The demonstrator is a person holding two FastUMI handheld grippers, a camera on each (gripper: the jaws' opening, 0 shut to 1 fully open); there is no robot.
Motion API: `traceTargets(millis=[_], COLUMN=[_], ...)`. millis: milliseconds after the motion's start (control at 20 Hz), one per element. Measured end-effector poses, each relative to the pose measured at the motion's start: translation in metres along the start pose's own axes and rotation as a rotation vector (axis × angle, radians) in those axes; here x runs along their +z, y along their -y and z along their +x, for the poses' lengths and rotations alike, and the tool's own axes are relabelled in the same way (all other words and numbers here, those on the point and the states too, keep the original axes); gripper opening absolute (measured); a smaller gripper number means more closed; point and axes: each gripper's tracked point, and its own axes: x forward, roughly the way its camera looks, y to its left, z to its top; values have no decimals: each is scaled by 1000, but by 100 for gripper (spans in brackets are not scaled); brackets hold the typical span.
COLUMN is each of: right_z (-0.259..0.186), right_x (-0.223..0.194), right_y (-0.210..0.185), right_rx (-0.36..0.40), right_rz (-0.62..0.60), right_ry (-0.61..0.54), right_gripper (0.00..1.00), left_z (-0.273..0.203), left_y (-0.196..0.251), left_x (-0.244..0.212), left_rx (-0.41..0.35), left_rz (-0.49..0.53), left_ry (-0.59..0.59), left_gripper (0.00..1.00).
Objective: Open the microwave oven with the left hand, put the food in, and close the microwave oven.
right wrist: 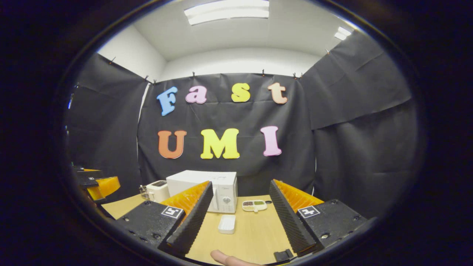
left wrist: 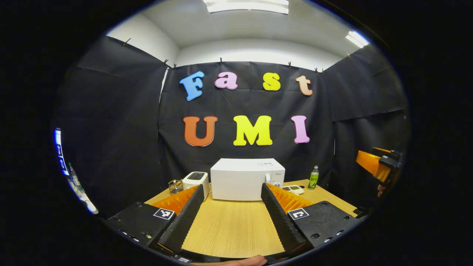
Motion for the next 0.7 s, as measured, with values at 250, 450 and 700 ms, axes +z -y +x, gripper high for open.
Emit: traceTargets(millis=[250, 450, 700], right_z=[6, 10, 11], right_x=[-11, -15, -17], right_y=[-5, -7, -12], right_rx=[6, 9, 32], right_rz=[16, 22, 25], right_ry=[-30, -29, -23], right_gripper=[98, 91, 91], left_z=[1, 3, 2], left_y=[-14, -30, -22], left_x=[-7, -1, -6], left_rx=[5, 62, 35], left_rz=[-30, -26, -31], left_ry=[-7, 35, 48], left_gripper=[95, 95, 95])
